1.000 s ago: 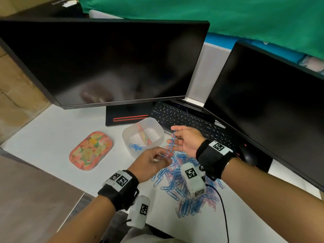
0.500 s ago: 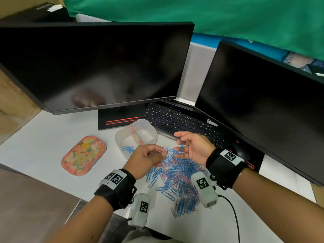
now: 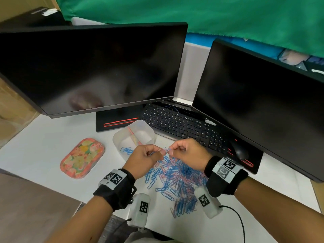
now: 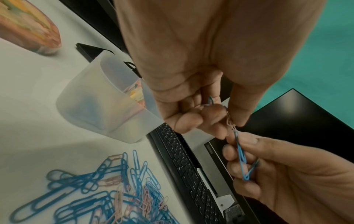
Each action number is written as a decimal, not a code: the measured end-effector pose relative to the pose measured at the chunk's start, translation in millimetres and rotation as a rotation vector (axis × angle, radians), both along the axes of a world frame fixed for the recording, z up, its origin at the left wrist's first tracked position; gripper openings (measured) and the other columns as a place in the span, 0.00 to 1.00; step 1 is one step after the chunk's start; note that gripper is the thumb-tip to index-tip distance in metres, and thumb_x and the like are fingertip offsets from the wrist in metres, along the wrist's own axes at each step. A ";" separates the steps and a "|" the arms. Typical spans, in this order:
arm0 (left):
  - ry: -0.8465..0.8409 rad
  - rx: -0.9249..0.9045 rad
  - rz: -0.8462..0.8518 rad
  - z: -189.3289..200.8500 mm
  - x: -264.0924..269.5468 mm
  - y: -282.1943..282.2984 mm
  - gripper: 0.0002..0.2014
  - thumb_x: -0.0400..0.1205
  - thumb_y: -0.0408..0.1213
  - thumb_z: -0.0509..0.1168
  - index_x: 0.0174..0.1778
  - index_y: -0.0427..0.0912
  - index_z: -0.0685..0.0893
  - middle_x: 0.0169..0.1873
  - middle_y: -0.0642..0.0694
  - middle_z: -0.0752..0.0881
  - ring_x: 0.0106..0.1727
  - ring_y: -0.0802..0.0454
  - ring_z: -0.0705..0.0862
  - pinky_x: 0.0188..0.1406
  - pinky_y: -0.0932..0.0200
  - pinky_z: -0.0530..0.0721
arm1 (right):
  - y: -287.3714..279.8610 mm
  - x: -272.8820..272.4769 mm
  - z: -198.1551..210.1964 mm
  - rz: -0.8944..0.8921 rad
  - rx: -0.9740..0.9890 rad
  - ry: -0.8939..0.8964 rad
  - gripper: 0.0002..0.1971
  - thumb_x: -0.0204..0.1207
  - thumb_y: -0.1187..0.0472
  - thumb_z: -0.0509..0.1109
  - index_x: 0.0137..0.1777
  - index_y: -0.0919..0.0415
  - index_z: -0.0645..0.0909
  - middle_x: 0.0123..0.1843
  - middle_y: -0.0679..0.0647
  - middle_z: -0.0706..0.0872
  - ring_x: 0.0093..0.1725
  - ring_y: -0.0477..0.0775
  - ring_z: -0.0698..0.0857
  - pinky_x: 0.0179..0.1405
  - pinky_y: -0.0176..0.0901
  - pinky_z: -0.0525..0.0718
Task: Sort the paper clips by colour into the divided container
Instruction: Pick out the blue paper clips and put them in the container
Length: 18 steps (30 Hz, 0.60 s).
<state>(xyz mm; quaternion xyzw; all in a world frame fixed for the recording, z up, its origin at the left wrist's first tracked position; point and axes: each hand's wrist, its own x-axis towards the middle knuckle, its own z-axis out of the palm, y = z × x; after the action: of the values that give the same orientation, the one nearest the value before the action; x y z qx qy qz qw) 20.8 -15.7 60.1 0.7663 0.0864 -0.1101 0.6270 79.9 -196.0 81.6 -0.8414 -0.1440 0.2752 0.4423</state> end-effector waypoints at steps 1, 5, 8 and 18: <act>0.005 0.004 0.012 -0.6 0.6 -0.4 0.10 0.82 0.42 0.68 0.38 0.42 0.89 0.18 0.55 0.79 0.24 0.54 0.72 0.32 0.61 0.72 | -0.6 -0.7 0.7 0.012 -0.013 -0.045 0.05 0.79 0.57 0.70 0.45 0.55 0.87 0.40 0.52 0.89 0.37 0.43 0.84 0.41 0.38 0.83; 0.025 -0.046 0.068 -3.6 3.0 -3.5 0.09 0.83 0.35 0.66 0.39 0.43 0.88 0.26 0.48 0.83 0.23 0.55 0.73 0.32 0.59 0.73 | -1.2 -0.9 0.2 0.041 -0.060 -0.178 0.06 0.79 0.55 0.68 0.44 0.52 0.85 0.38 0.46 0.89 0.30 0.34 0.80 0.32 0.25 0.75; 0.035 -0.061 -0.028 -2.0 3.9 -1.7 0.09 0.83 0.35 0.66 0.39 0.38 0.87 0.25 0.43 0.78 0.26 0.50 0.71 0.32 0.58 0.71 | -3.5 2.0 -0.2 0.092 -0.105 -0.261 0.05 0.79 0.57 0.68 0.44 0.51 0.85 0.35 0.43 0.86 0.31 0.36 0.79 0.32 0.25 0.74; 0.137 -0.011 -0.427 -1.9 13.5 5.1 0.07 0.79 0.43 0.71 0.39 0.46 0.90 0.30 0.45 0.82 0.30 0.51 0.76 0.38 0.59 0.76 | -3.4 10.3 5.0 0.367 -0.134 -0.433 0.06 0.78 0.60 0.68 0.48 0.55 0.87 0.43 0.47 0.87 0.44 0.45 0.82 0.47 0.37 0.80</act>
<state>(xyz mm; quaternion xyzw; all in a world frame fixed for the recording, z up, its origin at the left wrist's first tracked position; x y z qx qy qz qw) 34.3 -10.6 58.2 0.7546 -0.0358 -0.2925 0.5863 90.2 -199.4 86.6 -0.8678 -0.3663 0.1738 0.2874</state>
